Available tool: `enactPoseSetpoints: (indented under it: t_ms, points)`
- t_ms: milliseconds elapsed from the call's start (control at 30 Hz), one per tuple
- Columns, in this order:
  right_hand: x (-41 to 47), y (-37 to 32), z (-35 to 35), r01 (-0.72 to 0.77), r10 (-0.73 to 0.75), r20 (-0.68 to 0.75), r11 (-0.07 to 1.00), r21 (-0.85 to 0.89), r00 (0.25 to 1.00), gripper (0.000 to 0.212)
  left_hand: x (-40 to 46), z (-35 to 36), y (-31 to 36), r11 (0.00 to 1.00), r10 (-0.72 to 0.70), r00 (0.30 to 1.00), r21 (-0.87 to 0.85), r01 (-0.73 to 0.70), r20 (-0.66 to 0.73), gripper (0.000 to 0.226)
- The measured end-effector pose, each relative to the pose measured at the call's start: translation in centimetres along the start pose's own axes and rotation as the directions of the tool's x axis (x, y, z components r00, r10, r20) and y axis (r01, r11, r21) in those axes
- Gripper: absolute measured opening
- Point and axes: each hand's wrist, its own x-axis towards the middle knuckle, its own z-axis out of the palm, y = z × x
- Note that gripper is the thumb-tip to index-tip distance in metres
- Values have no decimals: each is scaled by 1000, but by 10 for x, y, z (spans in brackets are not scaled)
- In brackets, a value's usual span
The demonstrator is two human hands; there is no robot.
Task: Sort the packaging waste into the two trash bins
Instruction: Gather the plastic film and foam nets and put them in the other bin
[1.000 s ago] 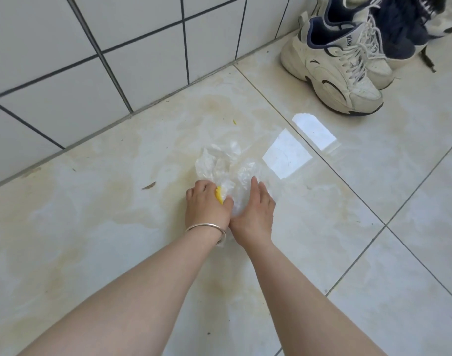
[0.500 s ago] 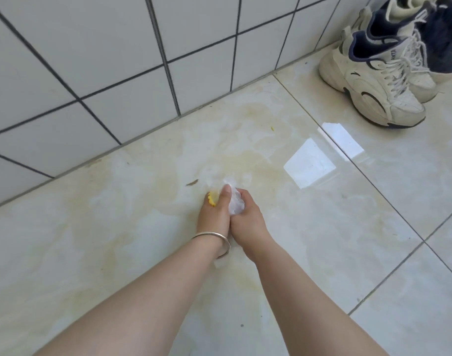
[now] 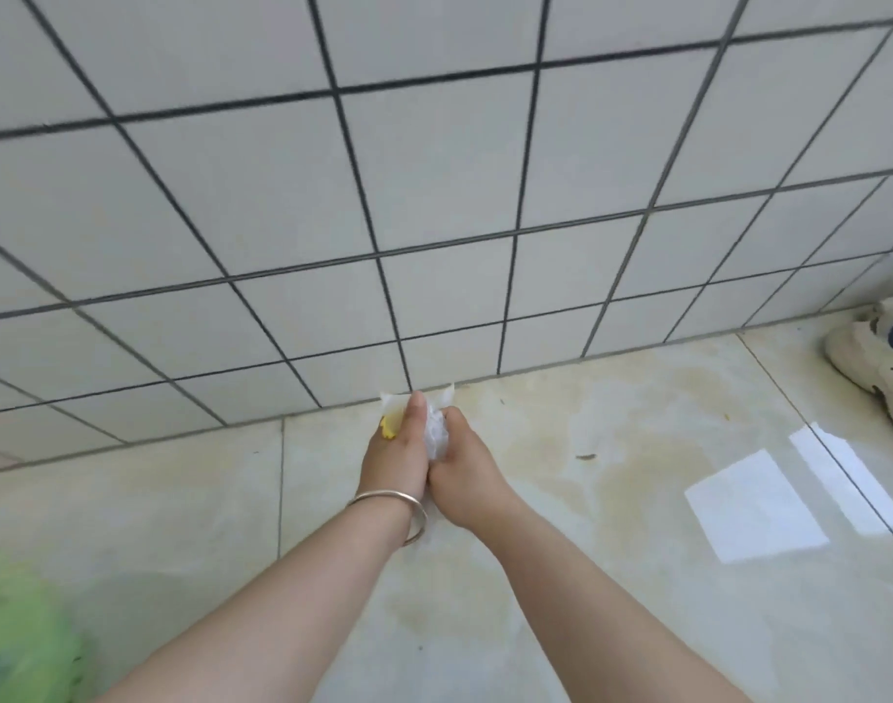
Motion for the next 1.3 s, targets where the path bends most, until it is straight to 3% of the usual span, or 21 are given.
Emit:
enactPoseSetpoints:
  t_ms: [133, 467, 667, 767, 933, 1100, 1167, 1233, 1300]
  points:
    - [-30, -56, 65, 81, -74, 90, 994, -72, 993, 33, -27, -86, 19, 997, 35, 997, -70, -40, -66, 35]
    - [-114, -139, 231, 264, -203, 223, 919, -293, 954, 8, -103, -281, 16, 975, 109, 963, -160, -151, -246, 31]
    - [-161, -160, 317, 350, -263, 321, 902, -253, 910, 9, -148, -376, 0, 958, 144, 922, -184, -222, -359, 36]
    - [-177, -163, 343, 318, -237, 372, 933, -171, 897, 22, -169, -407, -14, 950, 182, 922, -180, -255, -343, 32]
    - [-182, -171, 375, 335, -242, 431, 930, -152, 869, 18, -184, -448, -23, 943, 234, 929, -164, -289, -288, 41]
    - [-167, -173, 396, 376, -279, 420, 911, -169, 864, 24, -162, -463, -26, 943, 198, 928, -197, -268, -315, 82]
    - [-156, -173, 407, 396, -292, 402, 896, -203, 868, 30, -158, -468, -28, 909, 154, 939, -329, -257, -307, 76]
    - [-143, -167, 424, 411, -315, 362, 883, -228, 877, 32, -144, -476, -34, 853, 123, 954, -462, -243, -273, 52]
    - [-129, -155, 440, 439, -356, 311, 861, -256, 881, 33, -132, -483, -41, 866, 126, 948, -433, -249, -293, 38]
